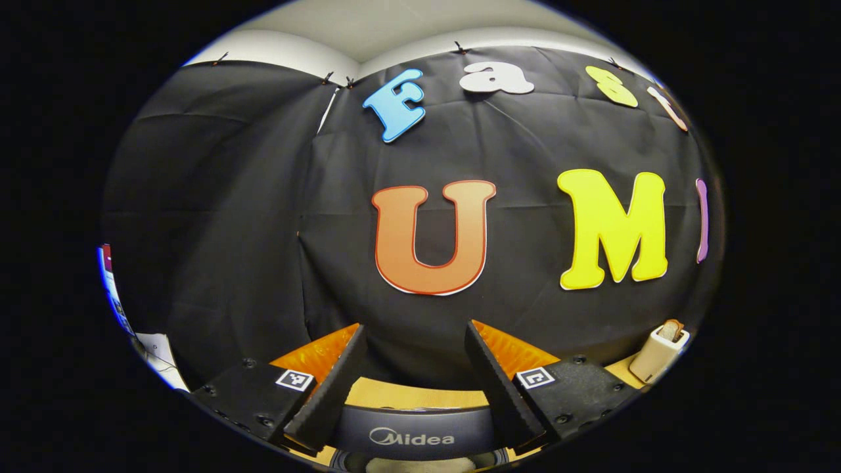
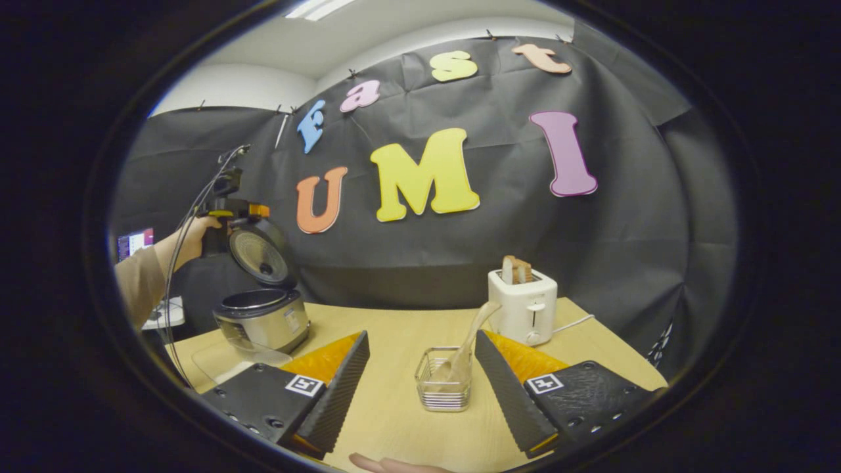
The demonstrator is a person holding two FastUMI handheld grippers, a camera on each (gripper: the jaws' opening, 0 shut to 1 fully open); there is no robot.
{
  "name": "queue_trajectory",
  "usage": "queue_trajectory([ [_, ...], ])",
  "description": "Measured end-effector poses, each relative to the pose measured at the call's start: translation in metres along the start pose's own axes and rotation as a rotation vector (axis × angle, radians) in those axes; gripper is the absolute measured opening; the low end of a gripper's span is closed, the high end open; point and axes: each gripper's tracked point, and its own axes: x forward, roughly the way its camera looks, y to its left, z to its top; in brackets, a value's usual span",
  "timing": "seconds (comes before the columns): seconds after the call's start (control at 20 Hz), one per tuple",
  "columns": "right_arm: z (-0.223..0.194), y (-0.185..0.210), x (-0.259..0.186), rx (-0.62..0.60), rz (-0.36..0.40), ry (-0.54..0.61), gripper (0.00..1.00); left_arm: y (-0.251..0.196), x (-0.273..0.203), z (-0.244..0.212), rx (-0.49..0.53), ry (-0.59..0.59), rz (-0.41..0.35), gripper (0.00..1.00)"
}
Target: Close the left gripper, press the button to open the rice cooker; take a wooden spoon from the chopstick holder with the right hand, scoop a spoonful of rice and pour it into the rice cooker, then put the wooden spoon back into the chopstick holder.
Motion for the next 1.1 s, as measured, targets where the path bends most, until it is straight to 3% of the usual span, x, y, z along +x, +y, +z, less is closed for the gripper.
queue_trajectory([
  [0.15, 0.004, 0.010, -0.008, 0.002, 0.012, -0.018, 0.92, -0.001, -0.025, -0.024, 0.008, 0.048, 0.015, 0.96],
  [0.2, 0.004, 0.014, -0.011, 0.009, 0.017, -0.022, 0.92, -0.001, -0.031, -0.030, 0.007, 0.048, 0.018, 0.89],
  [0.25, 0.004, 0.019, -0.014, 0.016, 0.025, -0.027, 0.92, -0.003, -0.037, -0.037, 0.010, 0.050, 0.015, 0.98],
  [0.35, 0.000, 0.028, -0.022, 0.025, 0.041, -0.031, 0.96, -0.012, -0.047, -0.060, 0.016, 0.075, -0.017, 1.00],
  [0.4, -0.003, 0.031, -0.025, 0.029, 0.041, -0.032, 0.92, -0.016, -0.050, -0.072, 0.027, 0.093, -0.030, 1.00],
  [0.55, -0.014, 0.041, -0.031, 0.050, 0.042, -0.019, 0.92, -0.030, -0.061, -0.113, 0.035, 0.150, -0.071, 1.00],
  [0.65, -0.018, 0.048, -0.037, 0.065, 0.053, -0.009, 0.92, -0.036, -0.066, -0.137, 0.076, 0.190, -0.064, 1.00],
  [0.75, -0.021, 0.051, -0.041, 0.069, 0.053, -0.005, 0.92, -0.035, -0.074, -0.156, 0.038, 0.211, -0.060, 1.00],
  [1.1, -0.034, 0.050, -0.056, 0.119, 0.044, 0.014, 0.92, -0.034, -0.089, -0.174, 0.019, 0.177, -0.089, 0.99],
])
